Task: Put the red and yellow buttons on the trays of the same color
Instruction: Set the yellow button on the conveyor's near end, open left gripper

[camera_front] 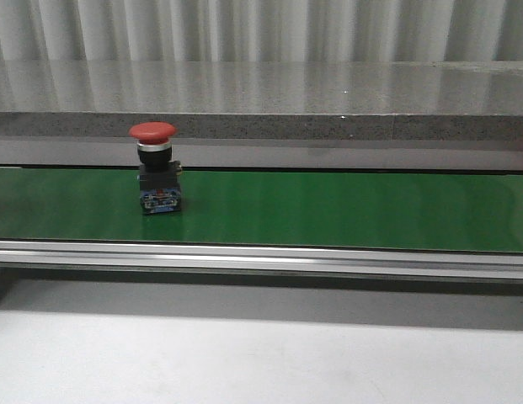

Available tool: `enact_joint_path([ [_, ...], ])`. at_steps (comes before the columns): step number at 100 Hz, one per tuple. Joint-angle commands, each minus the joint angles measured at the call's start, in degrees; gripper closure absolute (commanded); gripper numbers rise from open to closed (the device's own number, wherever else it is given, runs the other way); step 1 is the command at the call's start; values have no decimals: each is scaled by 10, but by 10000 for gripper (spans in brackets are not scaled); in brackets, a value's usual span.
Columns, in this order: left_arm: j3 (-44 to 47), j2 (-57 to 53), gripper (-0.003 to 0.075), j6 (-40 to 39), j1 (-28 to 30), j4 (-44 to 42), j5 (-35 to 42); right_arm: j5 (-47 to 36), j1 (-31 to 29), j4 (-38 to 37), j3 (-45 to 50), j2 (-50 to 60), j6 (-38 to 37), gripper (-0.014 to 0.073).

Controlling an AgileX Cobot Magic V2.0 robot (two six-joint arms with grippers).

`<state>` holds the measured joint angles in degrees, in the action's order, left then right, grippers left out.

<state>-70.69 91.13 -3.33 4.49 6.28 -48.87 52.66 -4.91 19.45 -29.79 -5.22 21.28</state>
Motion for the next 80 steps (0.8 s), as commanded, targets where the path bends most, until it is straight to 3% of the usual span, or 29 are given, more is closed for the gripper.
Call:
enact_joint_path([
  [1,-15,-22,185,4,-4,9,24,-36,0,10,-13,-9,5,659],
  [10,-15,-22,120,4,-4,9,25,-36,0,10,-13,-9,5,659],
  [29,-11,-49,142,48,-15,9,43,-36,0,10,-13,-9,5,659],
  [43,10,-87,206,102,-39,8,74,-36,0,10,-13,-9,5,659],
  [57,55,-141,388,108,-73,-25,134,-36,0,10,-13,-9,5,659],
  [74,116,-212,743,109,-116,-45,168,-36,0,10,-13,-9,5,659],
  [80,135,-240,741,109,-131,-44,170,-36,0,10,-13,-9,5,659],
])
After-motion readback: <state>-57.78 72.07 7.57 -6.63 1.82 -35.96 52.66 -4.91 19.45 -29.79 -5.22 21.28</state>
